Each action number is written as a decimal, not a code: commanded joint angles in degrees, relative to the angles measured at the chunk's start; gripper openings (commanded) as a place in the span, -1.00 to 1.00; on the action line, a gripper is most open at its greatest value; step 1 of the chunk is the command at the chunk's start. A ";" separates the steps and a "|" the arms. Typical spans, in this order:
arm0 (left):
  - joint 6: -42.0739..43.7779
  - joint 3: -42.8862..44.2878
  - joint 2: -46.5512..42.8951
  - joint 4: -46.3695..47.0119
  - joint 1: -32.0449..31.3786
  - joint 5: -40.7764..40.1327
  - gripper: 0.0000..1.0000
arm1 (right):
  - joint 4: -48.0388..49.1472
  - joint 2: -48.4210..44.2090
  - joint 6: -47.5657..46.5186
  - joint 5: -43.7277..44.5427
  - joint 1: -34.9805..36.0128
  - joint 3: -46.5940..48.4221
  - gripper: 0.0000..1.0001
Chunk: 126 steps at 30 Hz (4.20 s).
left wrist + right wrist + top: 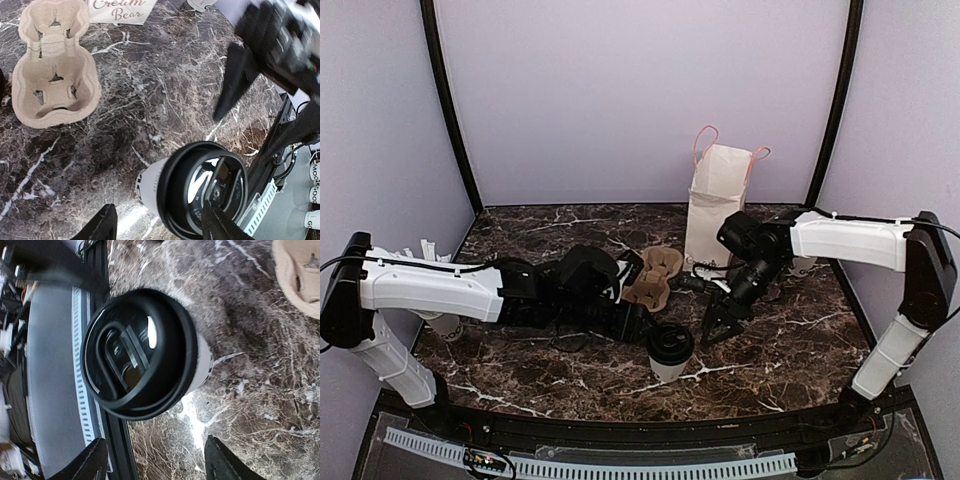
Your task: Pack the takeout coffee
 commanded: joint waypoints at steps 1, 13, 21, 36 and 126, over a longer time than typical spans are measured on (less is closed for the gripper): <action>2.17 1.81 -0.80 1.32 2.52 4.46 0.19 | 4.67 -4.95 0.17 2.25 2.38 -3.17 0.41; 1.58 1.27 4.42 9.17 4.32 14.68 0.05 | 10.50 -1.38 6.91 14.11 5.55 -2.22 0.35; -3.69 -3.95 1.66 13.69 4.28 16.30 -0.04 | 11.27 2.75 8.69 13.86 3.20 1.80 0.27; -8.54 -10.58 -6.23 12.73 4.02 13.38 -0.10 | 11.87 9.07 10.48 14.35 1.49 9.86 0.22; -20.67 -7.75 -3.58 -7.52 4.24 8.31 -0.56 | 6.92 13.19 14.82 17.81 0.86 9.29 0.19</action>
